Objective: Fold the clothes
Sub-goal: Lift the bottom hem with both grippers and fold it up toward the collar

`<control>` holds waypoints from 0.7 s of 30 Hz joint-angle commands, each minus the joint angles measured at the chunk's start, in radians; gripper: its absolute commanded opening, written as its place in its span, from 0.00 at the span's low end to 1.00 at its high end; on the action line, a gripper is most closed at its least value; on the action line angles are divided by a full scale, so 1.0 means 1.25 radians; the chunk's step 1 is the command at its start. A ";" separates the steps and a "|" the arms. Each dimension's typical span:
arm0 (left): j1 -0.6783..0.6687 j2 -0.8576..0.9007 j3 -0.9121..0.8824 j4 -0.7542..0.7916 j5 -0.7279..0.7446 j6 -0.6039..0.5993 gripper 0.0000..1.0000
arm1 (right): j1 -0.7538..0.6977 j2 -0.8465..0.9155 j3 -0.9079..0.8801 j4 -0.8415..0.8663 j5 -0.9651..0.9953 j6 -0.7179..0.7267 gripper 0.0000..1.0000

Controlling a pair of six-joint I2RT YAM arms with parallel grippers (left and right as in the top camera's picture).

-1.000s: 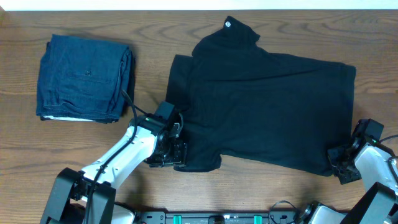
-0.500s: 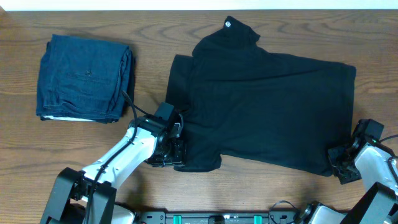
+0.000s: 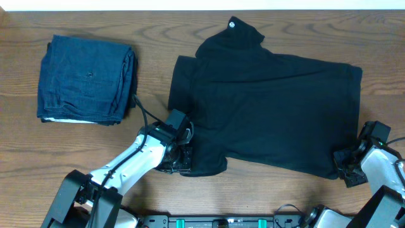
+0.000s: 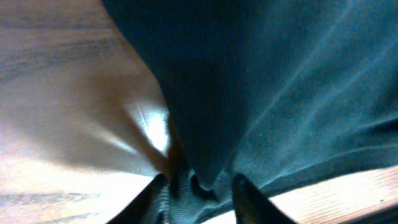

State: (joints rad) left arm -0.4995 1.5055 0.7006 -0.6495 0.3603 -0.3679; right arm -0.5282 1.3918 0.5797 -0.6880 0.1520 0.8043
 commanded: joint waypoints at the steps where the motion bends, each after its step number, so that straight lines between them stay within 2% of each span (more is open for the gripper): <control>1: -0.002 -0.002 -0.003 -0.006 -0.004 -0.006 0.32 | -0.006 0.015 -0.027 -0.005 0.001 0.002 0.01; 4: -0.002 -0.002 -0.003 -0.013 -0.005 -0.006 0.32 | -0.006 0.015 -0.027 -0.016 0.001 0.001 0.01; 6: -0.002 -0.002 -0.003 -0.020 -0.004 -0.006 0.21 | -0.006 0.014 -0.026 -0.022 0.001 -0.009 0.01; 8: -0.002 -0.002 -0.002 -0.029 -0.004 -0.006 0.06 | -0.006 0.014 -0.013 -0.047 0.001 -0.013 0.01; 14: -0.001 -0.002 0.027 -0.067 -0.004 -0.006 0.06 | -0.006 0.011 0.066 -0.155 -0.001 -0.020 0.01; 21: -0.001 -0.002 0.103 -0.133 -0.008 -0.006 0.06 | -0.006 0.010 0.112 -0.197 -0.070 -0.035 0.01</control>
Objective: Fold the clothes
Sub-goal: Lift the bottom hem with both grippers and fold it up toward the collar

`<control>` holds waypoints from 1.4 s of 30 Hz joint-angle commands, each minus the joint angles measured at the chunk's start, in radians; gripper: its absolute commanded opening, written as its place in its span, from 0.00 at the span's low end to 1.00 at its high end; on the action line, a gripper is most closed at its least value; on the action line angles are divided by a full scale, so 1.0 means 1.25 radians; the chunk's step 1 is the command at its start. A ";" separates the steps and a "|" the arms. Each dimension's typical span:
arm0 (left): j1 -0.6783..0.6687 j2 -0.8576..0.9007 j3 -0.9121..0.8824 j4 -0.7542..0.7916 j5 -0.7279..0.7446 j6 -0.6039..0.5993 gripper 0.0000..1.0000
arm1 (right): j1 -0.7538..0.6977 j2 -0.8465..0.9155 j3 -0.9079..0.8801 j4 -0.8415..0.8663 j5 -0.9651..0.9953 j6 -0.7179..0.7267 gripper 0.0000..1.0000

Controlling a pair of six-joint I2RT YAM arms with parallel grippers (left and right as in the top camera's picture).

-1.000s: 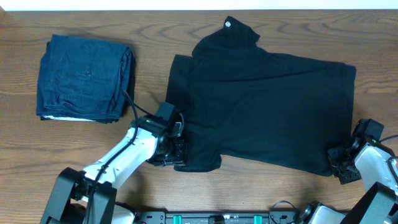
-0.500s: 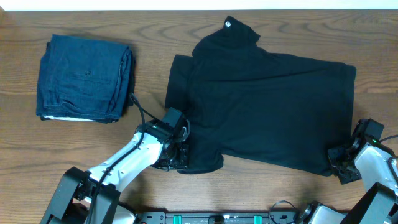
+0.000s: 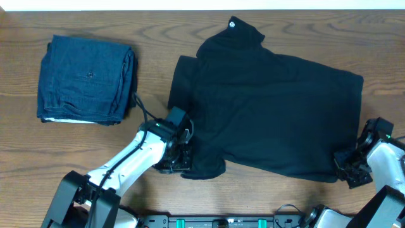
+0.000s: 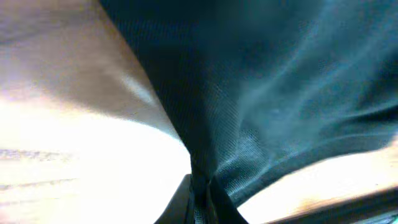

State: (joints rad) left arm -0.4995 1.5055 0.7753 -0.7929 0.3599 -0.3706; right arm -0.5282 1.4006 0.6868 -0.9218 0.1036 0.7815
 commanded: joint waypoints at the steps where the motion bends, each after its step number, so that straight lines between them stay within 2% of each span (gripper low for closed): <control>1: -0.001 -0.002 0.057 -0.035 -0.015 -0.004 0.06 | -0.006 0.003 0.033 -0.017 -0.034 -0.017 0.01; 6: -0.001 -0.002 0.144 -0.129 -0.122 -0.005 0.06 | -0.006 0.003 0.068 -0.045 -0.052 -0.047 0.01; 12: -0.001 -0.002 0.248 -0.170 -0.124 -0.005 0.06 | -0.006 0.003 0.095 -0.044 -0.096 -0.090 0.02; 17: -0.001 -0.002 0.287 -0.127 -0.124 -0.008 0.06 | -0.006 0.003 0.115 -0.038 -0.146 -0.124 0.03; 29: 0.026 -0.002 0.385 -0.073 -0.124 -0.026 0.06 | -0.006 0.003 0.183 -0.027 -0.165 -0.124 0.01; 42: 0.031 0.035 0.386 0.097 -0.125 -0.034 0.06 | -0.006 0.023 0.183 0.051 -0.164 -0.117 0.01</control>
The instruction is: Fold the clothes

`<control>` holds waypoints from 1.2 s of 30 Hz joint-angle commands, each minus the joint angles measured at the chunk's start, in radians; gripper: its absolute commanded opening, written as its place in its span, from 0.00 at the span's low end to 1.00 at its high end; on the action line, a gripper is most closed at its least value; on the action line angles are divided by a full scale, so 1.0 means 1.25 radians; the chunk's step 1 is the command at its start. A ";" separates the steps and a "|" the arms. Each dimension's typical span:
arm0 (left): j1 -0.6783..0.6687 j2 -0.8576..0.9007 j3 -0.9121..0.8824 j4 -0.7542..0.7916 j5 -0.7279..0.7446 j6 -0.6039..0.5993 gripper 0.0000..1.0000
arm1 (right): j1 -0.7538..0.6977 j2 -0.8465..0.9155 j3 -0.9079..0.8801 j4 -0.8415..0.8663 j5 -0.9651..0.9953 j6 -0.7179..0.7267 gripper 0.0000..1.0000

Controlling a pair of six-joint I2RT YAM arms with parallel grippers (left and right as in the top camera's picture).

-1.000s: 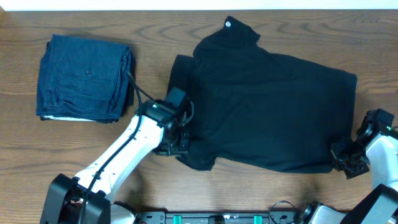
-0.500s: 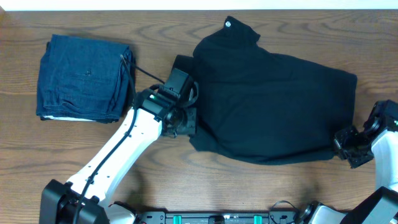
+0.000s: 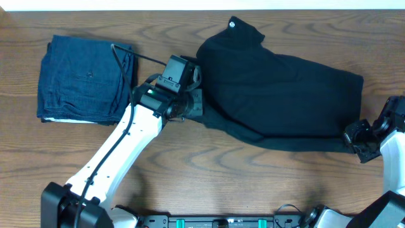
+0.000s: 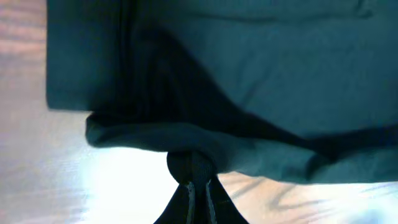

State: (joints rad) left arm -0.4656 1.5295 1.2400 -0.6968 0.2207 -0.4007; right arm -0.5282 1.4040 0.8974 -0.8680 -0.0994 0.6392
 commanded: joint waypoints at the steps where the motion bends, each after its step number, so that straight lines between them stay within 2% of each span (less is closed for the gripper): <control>1: 0.004 0.019 0.014 0.030 -0.013 -0.010 0.06 | -0.006 0.027 0.015 0.011 0.002 -0.003 0.01; 13: 0.004 0.087 0.015 0.138 -0.038 -0.010 0.06 | -0.006 0.130 0.014 0.130 0.010 -0.003 0.01; 20: 0.004 0.103 0.015 0.156 -0.145 -0.009 0.06 | -0.006 0.150 0.014 0.183 0.010 -0.003 0.01; 28: 0.004 0.109 0.014 0.216 -0.148 -0.010 0.06 | -0.006 0.150 0.012 0.193 0.067 0.018 0.01; 36: 0.005 0.174 0.014 0.265 -0.149 -0.009 0.06 | -0.006 0.150 -0.008 0.254 0.078 0.017 0.01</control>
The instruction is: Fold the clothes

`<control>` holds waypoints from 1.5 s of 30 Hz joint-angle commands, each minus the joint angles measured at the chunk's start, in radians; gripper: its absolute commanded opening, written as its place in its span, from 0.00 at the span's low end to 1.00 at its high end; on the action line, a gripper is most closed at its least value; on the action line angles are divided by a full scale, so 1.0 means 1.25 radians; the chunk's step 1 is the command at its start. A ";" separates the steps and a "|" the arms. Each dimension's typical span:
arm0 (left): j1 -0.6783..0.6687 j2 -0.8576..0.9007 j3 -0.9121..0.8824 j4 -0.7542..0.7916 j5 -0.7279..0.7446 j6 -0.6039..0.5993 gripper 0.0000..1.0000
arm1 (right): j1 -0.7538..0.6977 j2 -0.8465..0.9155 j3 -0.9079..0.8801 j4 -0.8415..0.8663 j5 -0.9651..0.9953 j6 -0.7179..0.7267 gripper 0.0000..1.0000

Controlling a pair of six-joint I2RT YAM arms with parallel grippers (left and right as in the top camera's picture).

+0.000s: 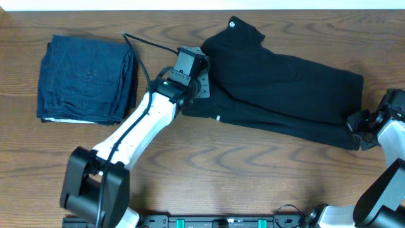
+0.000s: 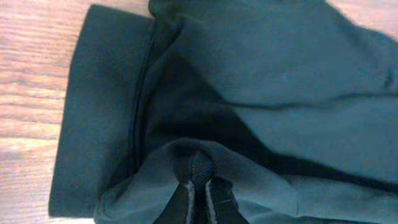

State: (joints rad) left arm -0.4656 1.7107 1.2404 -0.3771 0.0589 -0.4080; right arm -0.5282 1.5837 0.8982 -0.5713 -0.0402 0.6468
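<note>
A black shirt (image 1: 285, 88) lies across the table, its near half doubled over the far half into a long band. Its collar with a white logo (image 1: 232, 25) points to the far edge. My left gripper (image 1: 201, 87) sits at the band's left end, shut on a bunched pinch of black fabric (image 2: 198, 167). The gripper (image 2: 199, 188) holds it over the flat left sleeve (image 2: 99, 112). At the band's right end my right gripper (image 1: 355, 123) is on the shirt's corner, apparently shut on it. A small white tag (image 1: 217, 117) shows at the near edge.
A folded stack of blue jeans (image 1: 85, 79) rests at the left of the wooden table (image 1: 209, 177). The left arm's cable (image 1: 145, 44) loops above the table between the jeans and the shirt.
Both grippers have gone further toward the far edge with the shirt's hem. The folded band is now narrower and flatter, and the left gripper is over the left sleeve.
The shirt lay spread flat, the left gripper open round its near left corner and the right at the near right corner. The left gripper then shut on the corner. Later both held the hem carried halfway back, and now it lies over the far half.
</note>
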 commanded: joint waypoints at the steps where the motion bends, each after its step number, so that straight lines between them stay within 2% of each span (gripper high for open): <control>1: 0.006 0.037 0.014 0.015 -0.021 -0.004 0.06 | -0.006 0.006 -0.009 0.023 0.029 0.011 0.01; 10: 0.027 0.063 0.014 0.052 -0.021 -0.004 0.06 | -0.006 0.016 -0.010 0.054 0.030 0.011 0.01; 24: 0.035 0.081 0.014 0.090 -0.063 -0.004 0.06 | -0.006 0.129 -0.010 0.171 0.028 0.010 0.02; 35: 0.035 0.162 0.014 0.174 -0.063 -0.004 0.06 | -0.006 0.144 -0.010 0.216 0.028 0.007 0.05; 39: 0.035 0.164 0.014 0.196 -0.062 -0.004 0.06 | -0.006 0.144 -0.009 0.233 0.012 0.007 0.13; 40: 0.035 0.164 0.014 0.200 -0.059 -0.004 0.08 | -0.006 0.144 -0.009 0.239 0.001 0.007 0.18; 42: 0.035 0.164 0.014 0.208 -0.053 -0.004 0.17 | -0.006 0.144 -0.009 0.259 -0.027 0.002 0.28; 45: 0.035 0.163 0.014 0.218 -0.054 -0.004 0.44 | -0.006 0.144 -0.009 0.304 -0.089 -0.020 0.59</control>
State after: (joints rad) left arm -0.4271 1.9167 1.2404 -0.1139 0.0071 -0.4068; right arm -0.5282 1.7535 0.8906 -0.2211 -0.0757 0.6487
